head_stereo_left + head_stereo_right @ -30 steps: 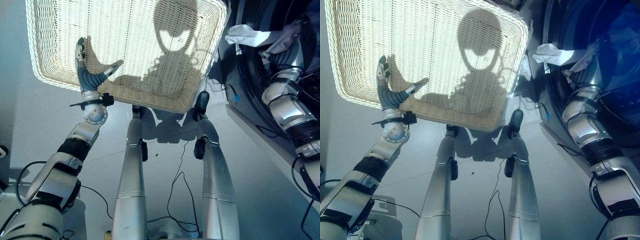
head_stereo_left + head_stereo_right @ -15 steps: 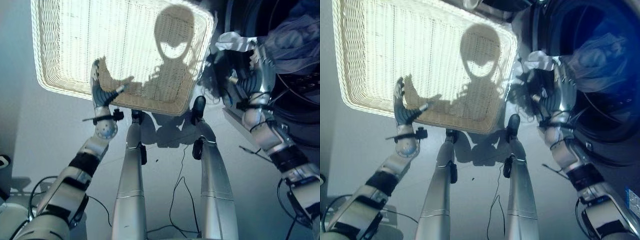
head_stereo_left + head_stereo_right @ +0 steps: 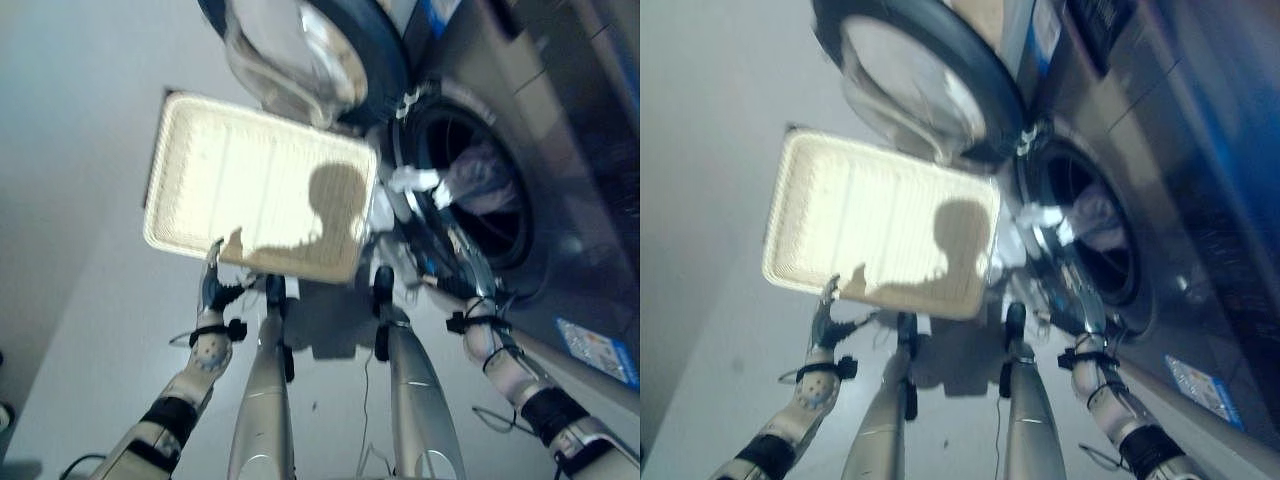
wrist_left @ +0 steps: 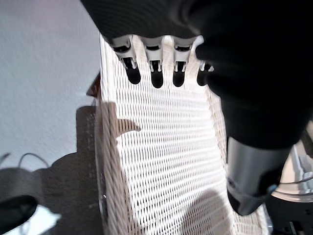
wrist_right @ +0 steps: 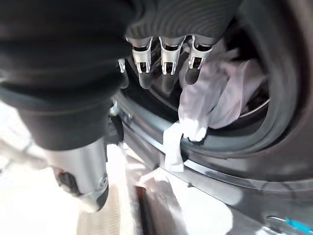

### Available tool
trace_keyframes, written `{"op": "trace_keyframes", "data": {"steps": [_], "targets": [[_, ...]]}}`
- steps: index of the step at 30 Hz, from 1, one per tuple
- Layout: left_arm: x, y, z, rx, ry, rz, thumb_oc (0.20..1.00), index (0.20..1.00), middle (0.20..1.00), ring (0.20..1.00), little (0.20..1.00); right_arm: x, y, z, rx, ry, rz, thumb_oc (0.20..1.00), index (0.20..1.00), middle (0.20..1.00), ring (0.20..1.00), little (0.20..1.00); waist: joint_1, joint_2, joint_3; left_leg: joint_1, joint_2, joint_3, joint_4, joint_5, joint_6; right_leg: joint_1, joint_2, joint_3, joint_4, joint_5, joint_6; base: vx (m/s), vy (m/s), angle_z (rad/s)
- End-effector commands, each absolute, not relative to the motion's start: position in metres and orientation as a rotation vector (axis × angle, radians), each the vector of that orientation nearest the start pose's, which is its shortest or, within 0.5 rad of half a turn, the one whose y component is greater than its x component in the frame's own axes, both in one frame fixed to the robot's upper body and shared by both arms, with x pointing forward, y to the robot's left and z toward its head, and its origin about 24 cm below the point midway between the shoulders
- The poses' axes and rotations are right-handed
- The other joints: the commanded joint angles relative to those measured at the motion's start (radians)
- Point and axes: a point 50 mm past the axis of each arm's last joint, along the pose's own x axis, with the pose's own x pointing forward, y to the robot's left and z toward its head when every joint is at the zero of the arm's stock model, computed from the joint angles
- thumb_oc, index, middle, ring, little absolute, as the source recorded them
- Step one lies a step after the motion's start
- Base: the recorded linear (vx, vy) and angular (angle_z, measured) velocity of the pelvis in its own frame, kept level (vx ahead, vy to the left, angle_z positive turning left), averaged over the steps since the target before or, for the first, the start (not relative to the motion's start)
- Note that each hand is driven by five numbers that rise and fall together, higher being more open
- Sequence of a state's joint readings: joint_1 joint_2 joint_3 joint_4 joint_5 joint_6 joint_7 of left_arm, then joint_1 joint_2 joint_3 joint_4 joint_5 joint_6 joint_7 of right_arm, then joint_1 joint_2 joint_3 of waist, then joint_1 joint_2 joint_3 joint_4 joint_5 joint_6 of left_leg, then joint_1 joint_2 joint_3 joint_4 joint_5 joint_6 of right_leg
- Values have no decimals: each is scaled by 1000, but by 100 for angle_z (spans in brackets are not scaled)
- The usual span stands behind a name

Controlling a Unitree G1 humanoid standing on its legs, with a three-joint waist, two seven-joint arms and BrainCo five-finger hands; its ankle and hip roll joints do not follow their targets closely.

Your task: Put the clothes into the washing machine.

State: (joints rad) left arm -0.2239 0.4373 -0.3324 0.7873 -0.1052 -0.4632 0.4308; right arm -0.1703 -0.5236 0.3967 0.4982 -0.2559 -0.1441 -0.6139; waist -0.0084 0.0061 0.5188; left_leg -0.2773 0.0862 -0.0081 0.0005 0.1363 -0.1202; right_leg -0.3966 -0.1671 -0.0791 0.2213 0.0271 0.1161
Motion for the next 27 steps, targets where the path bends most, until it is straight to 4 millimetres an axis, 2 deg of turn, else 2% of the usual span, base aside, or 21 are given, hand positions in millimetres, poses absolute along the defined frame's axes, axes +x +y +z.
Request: {"op": "trace_keyframes", "data": {"steps": [1, 2, 3, 4, 5, 6, 7, 8, 9, 11, 12, 17, 27], "targets": [[248, 244, -41, 422, 225, 174, 1000, 1000, 1000, 1000, 1000, 251, -237, -18, -758, 136, -203, 1000, 1000, 1000, 1000, 1000, -1, -1, -60, 79, -45, 58, 26, -95, 34, 122, 19, -63, -100, 34, 33, 155, 4, 7], [236, 248, -55, 435, 302, 154, 1000, 1000, 1000, 1000, 1000, 240, -242, -36, -737, 246, -173, 1000, 1000, 1000, 1000, 1000, 2, -2, -100, 125, -40, 62, 3, -93, 30, 177, 20, -65, -129, 34, 32, 160, 2, 10], [235, 248, -56, 434, 310, 154, 1000, 1000, 1000, 1000, 1000, 239, -242, -38, -729, 260, -172, 1000, 1000, 1000, 1000, 1000, 2, -2, -105, 126, -41, 62, 1, -91, 30, 179, 20, -65, -134, 37, 32, 216, -10, 13], [218, 253, -73, 426, 426, 133, 1000, 1000, 1000, 1000, 1000, 218, -249, -66, -658, 433, -154, 1000, 1000, 1000, 1000, 1000, 8, -4, -157, 174, -36, 65, -18, -90, 27, 236, 18, -70, -160, 37, 31, 176, -8, 5], [206, 255, -85, 419, 506, 121, 1000, 1000, 1000, 1000, 1000, 202, -253, -84, -570, 564, -160, 1000, 1000, 1000, 1000, 1000, 11, -5, -185, 198, -35, 67, -29, -90, 26, 264, 17, -72, -172, 37, 30, 298, -6, 10], [185, 257, -103, 404, 632, 88, 1000, 1000, 1000, 1000, 1000, 176, -255, -111, -440, 754, -159, 1000, 1000, 1000, 1000, 1000, 16, -6, -236, 242, -31, 71, -49, -87, 26, 313, 19, -78, -194, 38, 29, 198, 2, 7], [183, 257, -104, 403, 646, 86, 1000, 1000, 1000, 1000, 1000, 172, -256, -113, -429, 772, -160, 1000, 1000, 1000, 1000, 1000, 16, -6, -240, 248, -31, 72, -51, -87, 26, 320, 20, -78, -196, 38, 29, 199, 13, 14], [173, 256, -112, 396, 702, 75, 1000, 1000, 1000, 1000, 1000, 160, -256, -123, -393, 842, -166, 1000, 1000, 1000, 1000, 1000, 17, -5, -262, 265, -29, 75, -58, -88, 27, 338, 21, -77, -203, 37, 28, 170, 34, 7], [158, 255, -122, 382, 774, 61, 1000, 1000, 1000, 1000, 1000, 139, -255, -136, -328, 964, -188, 1000, 1000, 1000, 1000, 1000, 20, -2, -295, 295, -26, 81, -69, -89, 27, 370, 21, -79, -215, 35, 27, 210, 51, 1], [141, 253, -132, 362, 856, 51, 1000, 1000, 1000, 1000, 1000, 112, -256, -149, -242, 1122, -229, 1000, 1000, 1000, 1000, 1000, 23, 4, -335, 332, -23, 89, -80, -95, 29, 410, 23, -79, -231, 32, 25, 209, 73, 1], [131, 252, -138, 338, 908, 41, 1000, 1000, 1000, 1000, 1000, 95, -258, -155, -224, 1211, -260, 1000, 1000, 1000, 1000, 1000, 23, 8, -361, 355, -22, 95, -88, -100, 29, 436, 26, -77, -244, 28, 23, 164, 72, 6], [117, 249, -145, 301, 981, -2, 1000, 1000, 1000, 1000, 1000, 66, -262, -161, -182, 1365, -295, 1000, 1000, 1000, 1000, 1000, 25, 12, -409, 402, -14, 108, -88, -120, 31, 486, 24, -63, -257, 16, 21, 107, 37, -2], [96, 247, -154, 255, 1122, -34, 1000, 1000, 1000, 1000, 1000, 58, -258, -163, -123, 1408, -304, 1000, 1000, 1000, 1000, 1000, 24, 9, -450, 442, -6, 96, -88, -144, 42, 523, 26, -27, -250, -7, 15, 32, -5, -4]]}}
